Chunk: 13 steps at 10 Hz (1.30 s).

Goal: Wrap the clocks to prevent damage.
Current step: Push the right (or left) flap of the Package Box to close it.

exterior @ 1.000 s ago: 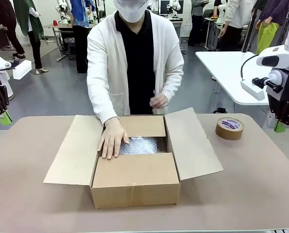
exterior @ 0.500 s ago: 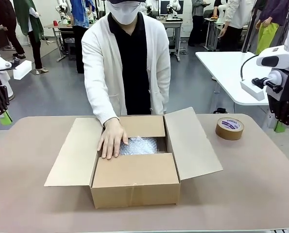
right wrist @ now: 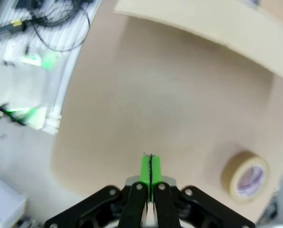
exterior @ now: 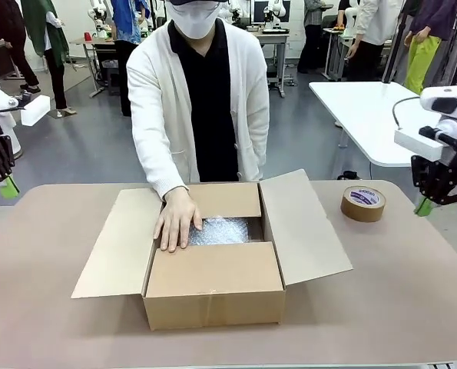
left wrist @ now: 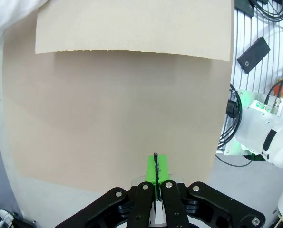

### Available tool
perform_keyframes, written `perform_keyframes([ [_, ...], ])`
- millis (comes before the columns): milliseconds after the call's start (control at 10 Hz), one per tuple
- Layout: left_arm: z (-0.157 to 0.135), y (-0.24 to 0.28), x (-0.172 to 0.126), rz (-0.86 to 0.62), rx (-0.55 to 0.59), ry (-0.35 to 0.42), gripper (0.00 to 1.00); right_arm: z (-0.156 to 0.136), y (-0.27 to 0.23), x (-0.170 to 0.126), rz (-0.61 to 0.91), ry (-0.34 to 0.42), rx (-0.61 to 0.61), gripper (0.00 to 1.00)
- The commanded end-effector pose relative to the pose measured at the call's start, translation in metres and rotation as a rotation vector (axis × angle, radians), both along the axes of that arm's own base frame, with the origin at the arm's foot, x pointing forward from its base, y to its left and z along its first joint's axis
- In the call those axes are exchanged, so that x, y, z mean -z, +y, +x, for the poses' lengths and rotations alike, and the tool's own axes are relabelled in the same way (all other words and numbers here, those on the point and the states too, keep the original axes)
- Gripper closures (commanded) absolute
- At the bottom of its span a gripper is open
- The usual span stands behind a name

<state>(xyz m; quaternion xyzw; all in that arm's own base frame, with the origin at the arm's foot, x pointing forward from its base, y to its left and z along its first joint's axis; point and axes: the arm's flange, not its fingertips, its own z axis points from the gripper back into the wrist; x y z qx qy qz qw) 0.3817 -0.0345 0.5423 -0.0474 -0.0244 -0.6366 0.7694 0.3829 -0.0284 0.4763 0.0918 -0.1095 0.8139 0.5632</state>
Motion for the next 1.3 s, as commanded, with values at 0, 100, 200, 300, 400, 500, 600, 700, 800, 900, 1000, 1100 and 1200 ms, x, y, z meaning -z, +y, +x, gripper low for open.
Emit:
perform_keyframes([
  [0, 0.000, 0.001, -0.001, -0.008, 0.008, 0.007, 1.00, 0.041, -0.034, 0.027, 0.511, 0.280, -0.136, 0.99],
  [100, 0.000, 0.001, -0.001, -0.008, 0.008, 0.007, 1.00, 0.052, -0.046, 0.042, 0.648, 0.288, -0.031, 0.99],
  [200, 0.000, 0.001, -0.001, -0.008, 0.008, 0.007, 1.00, 0.061, -0.052, 0.054, 0.734, 0.293, 0.043, 0.99],
  [300, 0.000, 0.001, -0.001, -0.008, 0.008, 0.007, 1.00, 0.061, -0.059, 0.067, 0.806, 0.331, 0.056, 0.99],
  [400, 0.000, 0.001, -0.001, -0.008, 0.008, 0.007, 1.00, 0.056, -0.059, 0.072, 0.786, 0.344, 0.057, 0.99],
  [500, 0.000, 0.001, -0.001, -0.008, 0.008, 0.007, 1.00, 0.040, -0.048, 0.065, 0.633, 0.184, -0.025, 0.99],
  [600, 0.000, 0.001, -0.001, -0.008, 0.008, 0.007, 1.00, 0.040, -0.048, 0.065, 0.633, 0.184, -0.025, 0.99],
  [700, 0.000, 0.001, -0.001, -0.008, 0.008, 0.007, 1.00, 0.040, -0.048, 0.065, 0.633, 0.184, -0.025, 0.99],
  [800, 0.000, 0.001, -0.001, -0.008, 0.008, 0.007, 1.00, 0.040, -0.048, 0.065, 0.633, 0.184, -0.025, 0.99],
  [900, 0.000, 0.001, -0.001, -0.008, 0.008, 0.007, 1.00, 0.048, -0.051, 0.067, 0.677, 0.228, -0.012, 0.99],
  [1000, 0.000, 0.001, -0.001, -0.008, 0.008, 0.007, 1.00, 0.057, -0.031, 0.094, 0.948, 0.114, 0.173, 0.99],
  [1100, 0.000, 0.001, -0.001, -0.008, 0.008, 0.007, 1.00, 0.057, -0.030, 0.097, 0.946, 0.095, 0.188, 0.99],
  [1200, 0.000, 0.001, -0.001, -0.008, 0.008, 0.007, 1.00, 0.056, -0.030, 0.099, 0.947, 0.087, 0.194, 0.99],
])
